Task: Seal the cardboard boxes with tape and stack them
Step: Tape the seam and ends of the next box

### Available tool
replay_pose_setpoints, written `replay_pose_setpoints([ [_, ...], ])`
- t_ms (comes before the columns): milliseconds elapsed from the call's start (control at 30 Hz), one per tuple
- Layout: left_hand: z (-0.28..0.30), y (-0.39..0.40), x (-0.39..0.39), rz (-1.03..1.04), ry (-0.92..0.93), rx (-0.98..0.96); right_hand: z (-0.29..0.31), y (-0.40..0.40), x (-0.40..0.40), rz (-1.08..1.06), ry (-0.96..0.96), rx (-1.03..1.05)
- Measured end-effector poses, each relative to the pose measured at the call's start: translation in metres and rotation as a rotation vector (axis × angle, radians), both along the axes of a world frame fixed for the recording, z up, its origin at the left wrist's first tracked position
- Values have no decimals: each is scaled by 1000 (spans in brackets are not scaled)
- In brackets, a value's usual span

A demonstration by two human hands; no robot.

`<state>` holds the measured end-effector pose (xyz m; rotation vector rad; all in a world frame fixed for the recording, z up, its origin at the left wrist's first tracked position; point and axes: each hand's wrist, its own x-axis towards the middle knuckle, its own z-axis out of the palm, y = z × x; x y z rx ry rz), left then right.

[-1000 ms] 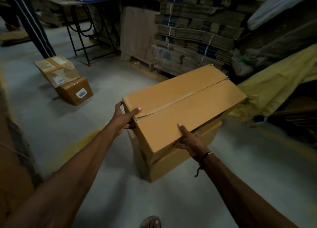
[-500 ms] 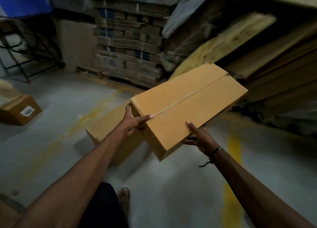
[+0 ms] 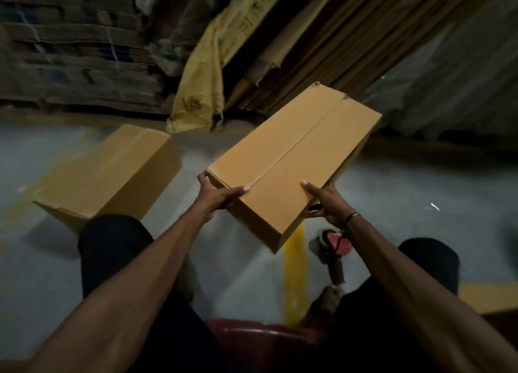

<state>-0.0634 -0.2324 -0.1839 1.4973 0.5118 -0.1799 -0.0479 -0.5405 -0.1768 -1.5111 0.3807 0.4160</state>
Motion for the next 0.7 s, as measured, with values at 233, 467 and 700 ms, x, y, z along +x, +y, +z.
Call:
replay_pose_setpoints([
  [233, -72, -35, 16, 9, 19, -20, -45, -21, 17, -9, 2, -92],
  [467, -166, -29, 81, 30, 70, 52, -160, 3, 51, -163, 81, -70],
  [700, -241, -37, 125, 30, 65, 115, -251, 23, 63, -341, 184, 10],
])
